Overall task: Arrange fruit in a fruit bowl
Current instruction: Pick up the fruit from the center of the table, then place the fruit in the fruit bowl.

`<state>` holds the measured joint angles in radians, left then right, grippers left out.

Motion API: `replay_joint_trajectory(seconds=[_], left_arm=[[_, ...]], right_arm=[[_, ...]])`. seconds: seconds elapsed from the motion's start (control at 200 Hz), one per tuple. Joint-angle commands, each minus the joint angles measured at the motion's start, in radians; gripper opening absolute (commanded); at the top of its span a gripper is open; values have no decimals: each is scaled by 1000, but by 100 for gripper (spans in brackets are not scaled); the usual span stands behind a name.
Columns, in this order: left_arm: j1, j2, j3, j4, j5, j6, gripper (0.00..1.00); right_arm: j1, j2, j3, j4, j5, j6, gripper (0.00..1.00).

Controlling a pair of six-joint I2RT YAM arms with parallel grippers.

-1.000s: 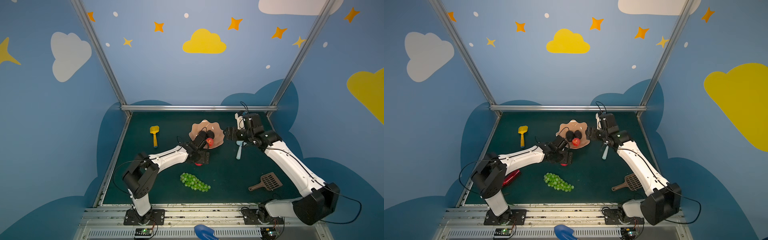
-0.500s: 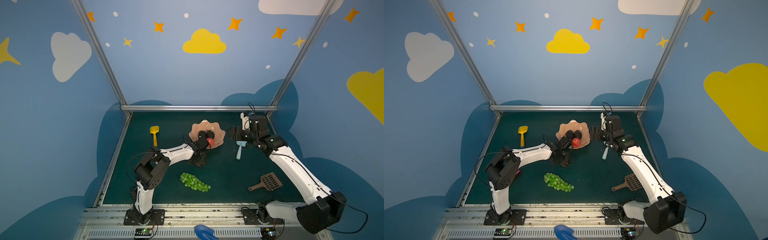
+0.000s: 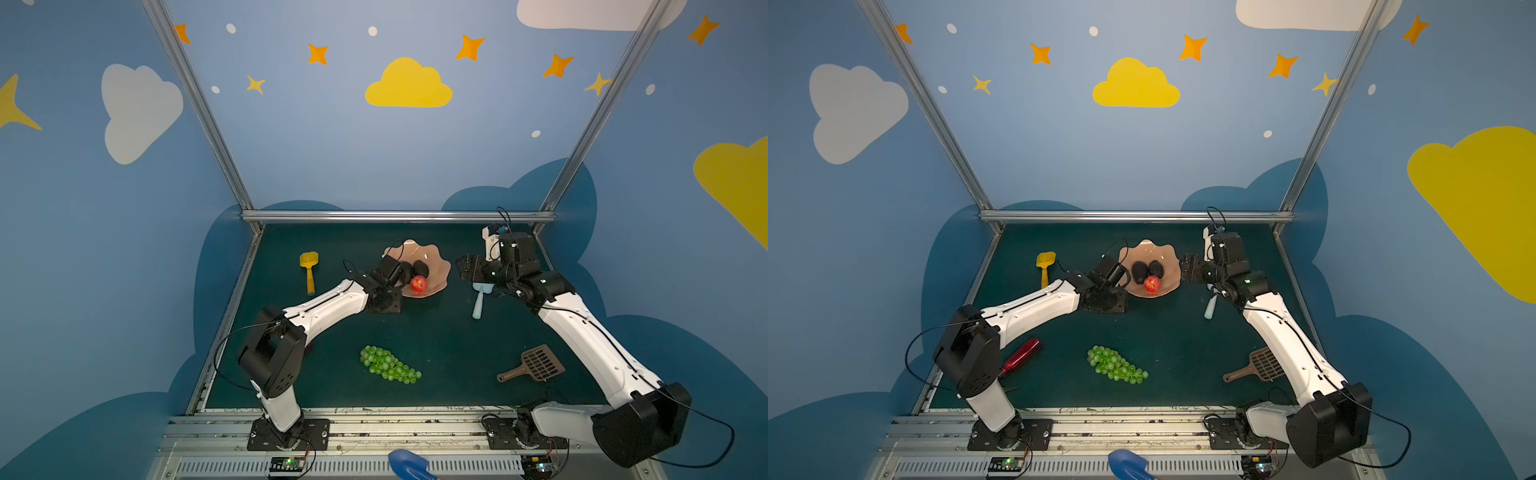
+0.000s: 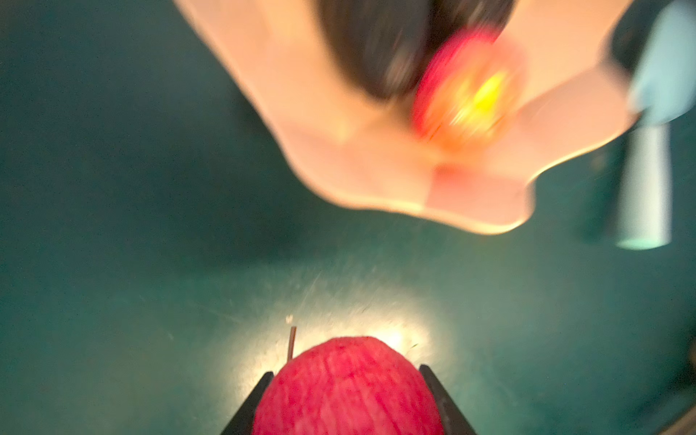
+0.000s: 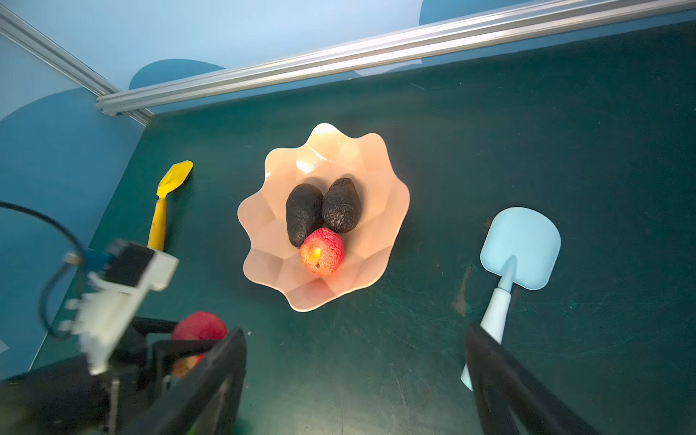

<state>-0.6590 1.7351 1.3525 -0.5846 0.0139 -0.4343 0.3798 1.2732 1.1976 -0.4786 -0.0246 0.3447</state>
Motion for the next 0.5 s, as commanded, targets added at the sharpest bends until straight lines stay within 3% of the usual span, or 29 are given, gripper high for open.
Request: replay_joint_trajectory(seconds=[0.0,0.3,0.496], left_arm=[[27,41,121,-37,-30,83,51],[41,340,447,-105,-12,129,52],[45,437,510,-96,-18,123,53]], right_arm=[[-9,-5,-19,22,-18,17,89],[-10,-27,-63,9,-33,29,89],[-10,-46,-94,10,-61,39,89]])
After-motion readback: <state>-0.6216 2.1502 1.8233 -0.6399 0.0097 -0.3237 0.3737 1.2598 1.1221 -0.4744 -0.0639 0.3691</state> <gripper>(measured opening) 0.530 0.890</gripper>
